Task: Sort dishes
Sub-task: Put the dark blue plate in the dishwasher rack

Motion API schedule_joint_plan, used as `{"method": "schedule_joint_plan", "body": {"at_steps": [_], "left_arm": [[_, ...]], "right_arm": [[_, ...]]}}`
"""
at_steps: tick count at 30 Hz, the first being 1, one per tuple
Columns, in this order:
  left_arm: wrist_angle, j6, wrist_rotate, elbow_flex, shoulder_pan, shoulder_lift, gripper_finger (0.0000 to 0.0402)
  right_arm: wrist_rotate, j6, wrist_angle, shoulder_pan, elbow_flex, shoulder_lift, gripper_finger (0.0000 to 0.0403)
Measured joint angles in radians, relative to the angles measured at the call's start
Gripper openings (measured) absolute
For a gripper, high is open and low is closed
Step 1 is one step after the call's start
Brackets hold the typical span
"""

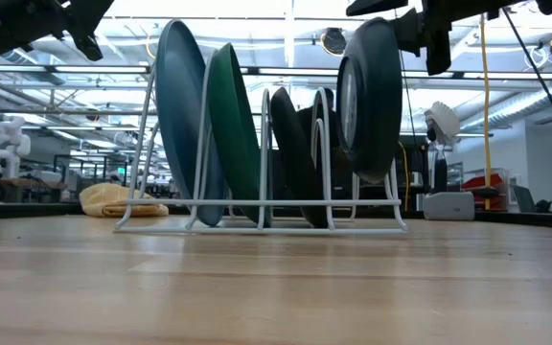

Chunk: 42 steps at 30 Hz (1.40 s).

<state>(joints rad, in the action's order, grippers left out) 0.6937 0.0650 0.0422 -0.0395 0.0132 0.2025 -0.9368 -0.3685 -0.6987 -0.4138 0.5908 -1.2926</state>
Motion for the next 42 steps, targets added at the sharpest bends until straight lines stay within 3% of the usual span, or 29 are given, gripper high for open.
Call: {"method": "schedule_joint_plan", "body": {"at_steps": [13, 18, 26, 34, 42], "left_arm": [[0.000, -0.002, 0.000, 0.000, 0.000, 0.000, 0.0132], [0.000, -0.002, 0.000, 0.000, 0.000, 0.000, 0.0132], [0.000, -0.002, 0.000, 0.000, 0.000, 0.000, 0.0132], [0.000, -0.002, 0.001, 0.000, 0.000, 0.000, 0.0132], [0.000, -0.002, 0.001, 0.000, 0.000, 0.000, 0.0132]], "right_arm": [[0.002, -0.034, -0.012, 0.100, 0.014, 0.000, 0.0194], [0.064, -0.062, 0.016, 0.156, 0.060, 0.000, 0.0194], [0.107, -0.237, 0.402, 0.192, 0.138, -0.001, 0.0194], [0.107, -0.085, 0.463, 0.183, 0.219, -0.001, 0.0194], [0.158, -0.124, 0.808, 0.186, 0.317, 0.000, 0.0194]]}}
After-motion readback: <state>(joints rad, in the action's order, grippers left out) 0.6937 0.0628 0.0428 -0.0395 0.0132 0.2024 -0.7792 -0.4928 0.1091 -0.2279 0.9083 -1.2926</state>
